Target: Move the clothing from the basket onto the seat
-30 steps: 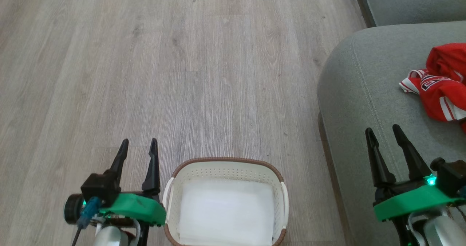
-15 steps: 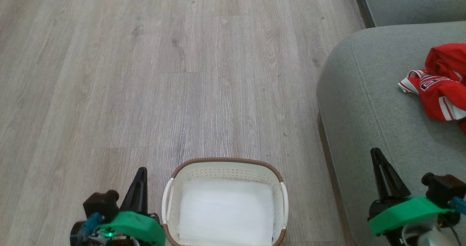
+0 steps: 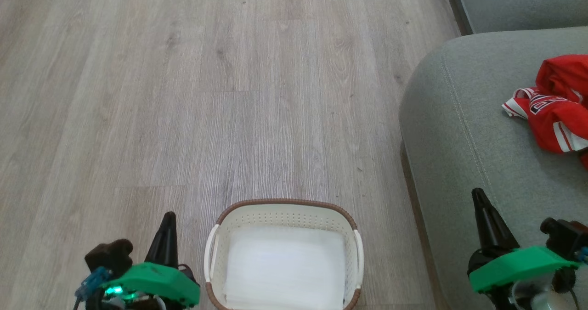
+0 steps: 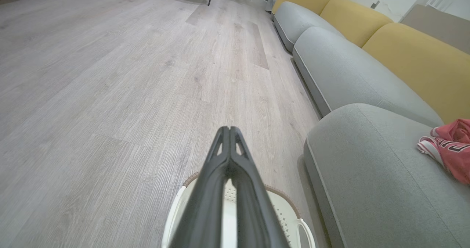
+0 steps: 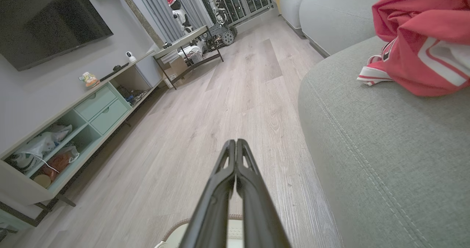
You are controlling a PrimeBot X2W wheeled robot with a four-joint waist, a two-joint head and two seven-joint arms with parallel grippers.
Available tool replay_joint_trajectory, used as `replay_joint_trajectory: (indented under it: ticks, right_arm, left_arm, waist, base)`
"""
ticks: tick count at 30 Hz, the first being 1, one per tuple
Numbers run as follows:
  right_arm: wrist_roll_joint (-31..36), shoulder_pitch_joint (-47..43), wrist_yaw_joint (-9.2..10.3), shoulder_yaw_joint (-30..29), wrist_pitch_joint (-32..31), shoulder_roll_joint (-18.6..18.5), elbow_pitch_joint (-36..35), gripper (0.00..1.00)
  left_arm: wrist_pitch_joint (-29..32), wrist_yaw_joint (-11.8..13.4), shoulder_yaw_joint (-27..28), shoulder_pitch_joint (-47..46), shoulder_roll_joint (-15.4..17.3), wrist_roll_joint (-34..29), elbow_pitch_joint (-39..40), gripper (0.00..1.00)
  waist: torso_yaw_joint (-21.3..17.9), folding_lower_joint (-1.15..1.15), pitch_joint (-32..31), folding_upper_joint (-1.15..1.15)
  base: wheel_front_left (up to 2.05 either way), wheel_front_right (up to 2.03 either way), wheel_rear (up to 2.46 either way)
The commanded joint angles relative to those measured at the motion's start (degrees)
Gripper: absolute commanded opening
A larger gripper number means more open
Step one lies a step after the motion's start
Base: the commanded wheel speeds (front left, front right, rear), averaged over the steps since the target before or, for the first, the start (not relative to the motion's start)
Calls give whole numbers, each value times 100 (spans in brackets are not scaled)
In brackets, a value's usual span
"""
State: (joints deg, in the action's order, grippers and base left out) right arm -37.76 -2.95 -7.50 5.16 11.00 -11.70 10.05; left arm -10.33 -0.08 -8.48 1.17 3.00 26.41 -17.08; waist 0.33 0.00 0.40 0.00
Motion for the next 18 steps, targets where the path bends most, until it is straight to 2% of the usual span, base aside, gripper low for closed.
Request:
replay_joint_trajectory:
  ticks: [1,18]
  right_arm:
    - [-146,285,0,-77,-24,-29,-150,0]
    - [-1013,382,0,-219,-272,93,-64,0]
  left_arm:
    - [26,-61,132,-312,-1,155,194,0]
    - [290,-169,349,-379,-3,1174,211,0]
  waist:
    - [0,0,0,0]
    - [-6,0,-4,0]
  base:
    - [0,0,0]
    - [0,0,0]
